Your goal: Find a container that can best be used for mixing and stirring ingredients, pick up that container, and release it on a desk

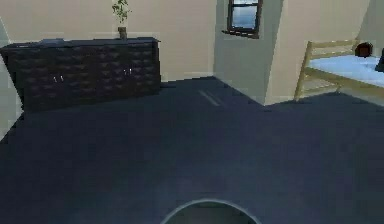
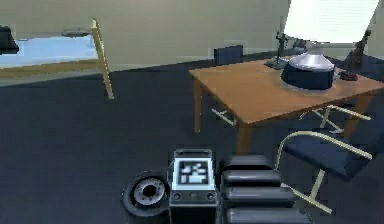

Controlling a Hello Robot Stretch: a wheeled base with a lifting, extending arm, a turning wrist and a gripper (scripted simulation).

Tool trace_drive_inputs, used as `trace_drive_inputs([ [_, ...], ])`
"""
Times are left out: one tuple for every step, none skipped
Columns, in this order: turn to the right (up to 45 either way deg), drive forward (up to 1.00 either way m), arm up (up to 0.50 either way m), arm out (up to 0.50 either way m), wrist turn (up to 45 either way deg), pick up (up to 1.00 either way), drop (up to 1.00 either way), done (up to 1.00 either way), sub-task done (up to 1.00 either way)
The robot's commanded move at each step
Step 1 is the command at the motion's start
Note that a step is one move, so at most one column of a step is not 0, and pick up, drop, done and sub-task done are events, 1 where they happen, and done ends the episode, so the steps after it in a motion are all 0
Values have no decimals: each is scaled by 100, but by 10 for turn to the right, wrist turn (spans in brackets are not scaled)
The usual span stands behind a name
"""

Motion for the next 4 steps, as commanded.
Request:
trace_drive_inputs([
  [-210, 0, 0, 0, 0, 0, 0, 0, 0],
  [0, 50, 0, 0, 0, 0, 0, 0, 0],
  [-420, 0, 0, 0, 0, 0, 0, 0, 0],
  [0, 30, 0, 0, 0, 0, 0, 0, 0],
])
